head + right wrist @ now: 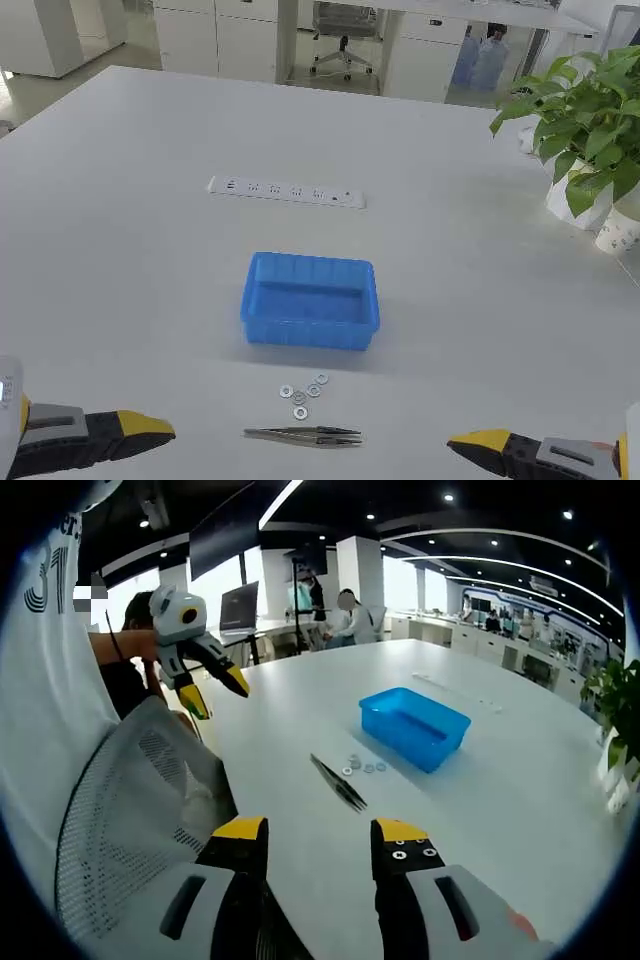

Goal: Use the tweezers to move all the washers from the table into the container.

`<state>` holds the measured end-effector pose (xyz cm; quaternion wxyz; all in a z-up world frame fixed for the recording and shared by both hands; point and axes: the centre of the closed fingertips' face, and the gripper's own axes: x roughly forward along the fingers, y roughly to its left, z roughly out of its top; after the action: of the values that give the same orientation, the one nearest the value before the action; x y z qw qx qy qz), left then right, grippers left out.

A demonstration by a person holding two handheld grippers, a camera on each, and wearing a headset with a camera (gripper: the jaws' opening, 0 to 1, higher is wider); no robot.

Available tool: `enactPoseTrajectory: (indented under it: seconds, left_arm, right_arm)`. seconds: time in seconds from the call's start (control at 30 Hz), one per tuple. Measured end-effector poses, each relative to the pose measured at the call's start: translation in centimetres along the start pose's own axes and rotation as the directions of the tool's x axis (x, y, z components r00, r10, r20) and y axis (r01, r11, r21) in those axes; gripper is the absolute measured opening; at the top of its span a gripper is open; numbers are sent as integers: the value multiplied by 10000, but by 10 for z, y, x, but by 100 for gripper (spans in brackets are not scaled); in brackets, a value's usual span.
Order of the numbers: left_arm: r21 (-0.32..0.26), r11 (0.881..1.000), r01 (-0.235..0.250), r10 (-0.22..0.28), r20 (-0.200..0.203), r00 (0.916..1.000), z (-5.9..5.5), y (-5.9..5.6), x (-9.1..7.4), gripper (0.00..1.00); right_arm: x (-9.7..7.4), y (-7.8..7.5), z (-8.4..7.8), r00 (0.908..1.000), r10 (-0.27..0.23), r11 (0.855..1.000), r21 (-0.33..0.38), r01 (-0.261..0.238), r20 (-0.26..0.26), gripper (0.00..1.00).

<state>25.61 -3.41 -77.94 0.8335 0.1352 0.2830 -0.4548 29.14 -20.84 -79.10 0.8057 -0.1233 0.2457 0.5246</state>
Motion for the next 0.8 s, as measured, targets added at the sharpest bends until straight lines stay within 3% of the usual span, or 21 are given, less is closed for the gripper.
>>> enactPoseTrajectory:
  seconds: [0.8]
  left_arm:
    - [136, 9999, -20, 24, -316, 9995, -8, 5, 3, 43]
  right_arm:
    - [4, 1, -4, 9999, 35, 9999, 117, -33, -139, 41]
